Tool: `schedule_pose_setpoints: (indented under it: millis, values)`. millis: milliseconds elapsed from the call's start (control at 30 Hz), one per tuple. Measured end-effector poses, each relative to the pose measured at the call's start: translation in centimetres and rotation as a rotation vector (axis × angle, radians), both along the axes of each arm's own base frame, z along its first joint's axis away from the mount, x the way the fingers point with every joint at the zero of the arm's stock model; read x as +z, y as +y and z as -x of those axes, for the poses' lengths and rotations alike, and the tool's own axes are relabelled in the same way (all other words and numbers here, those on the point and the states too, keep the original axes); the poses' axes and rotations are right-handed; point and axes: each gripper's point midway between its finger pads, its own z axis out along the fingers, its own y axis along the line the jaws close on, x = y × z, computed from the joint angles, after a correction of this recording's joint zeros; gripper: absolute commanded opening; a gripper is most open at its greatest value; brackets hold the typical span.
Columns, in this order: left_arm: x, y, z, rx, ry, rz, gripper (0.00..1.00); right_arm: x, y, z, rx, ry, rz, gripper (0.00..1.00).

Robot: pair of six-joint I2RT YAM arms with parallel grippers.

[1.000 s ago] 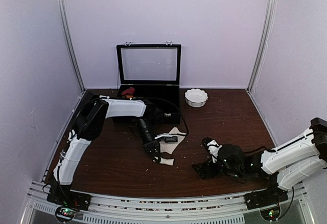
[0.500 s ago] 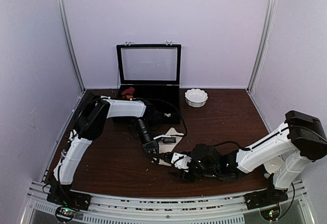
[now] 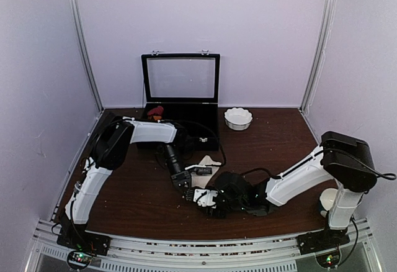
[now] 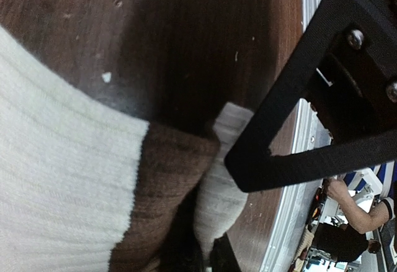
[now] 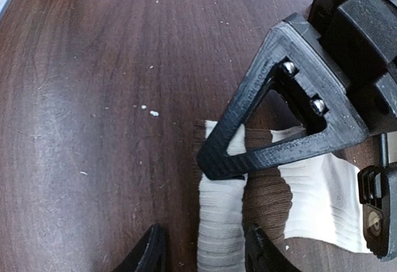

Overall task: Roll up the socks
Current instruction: Roll the sock at the center of the board.

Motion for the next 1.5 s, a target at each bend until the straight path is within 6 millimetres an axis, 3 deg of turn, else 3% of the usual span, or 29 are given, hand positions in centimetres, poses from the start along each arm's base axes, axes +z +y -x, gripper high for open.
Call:
schedule_pose_setpoints:
  millis: [200, 467, 567, 800, 1000, 1200, 1500]
  values:
    - [0.0, 0.3, 0.3, -0.013, 0.011, -0.002, 0.02, -0.2, 0.3, -0.9, 0.004, 0.009, 0.003, 0.29]
    - [0.3, 0.5, 0.7, -0.020, 0.031, 0.001, 0.32, -0.7, 0.6, -0.3, 0.040, 0.045, 0.014, 0.01]
    - [0.8, 0.5, 0.9, -0.017, 0.033, 0.006, 0.40, -0.7, 0.6, -0.2, 0.043, 0.056, 0.009, 0.00]
    - [1.4, 1.8, 0.0, -0.030, -0.146, 0.040, 0.42, -0.7, 0.9, -0.1, 0.013, 0.139, -0.007, 0.00]
    - [2.6, 4.3, -2.4, 0.002, -0.412, 0.090, 0.42, -0.6, 1.5, -0.2, -0.014, 0.311, -0.032, 0.00]
    - [4.5, 5.2, -4.4, 0.048, -0.566, 0.165, 0.42, -0.6, 1.6, -0.1, -0.044, 0.480, -0.085, 0.00]
    - [5.3, 5.1, -3.7, 0.026, -0.607, 0.250, 0.40, -0.8, 2.2, -1.2, -0.115, 0.792, -0.180, 0.00]
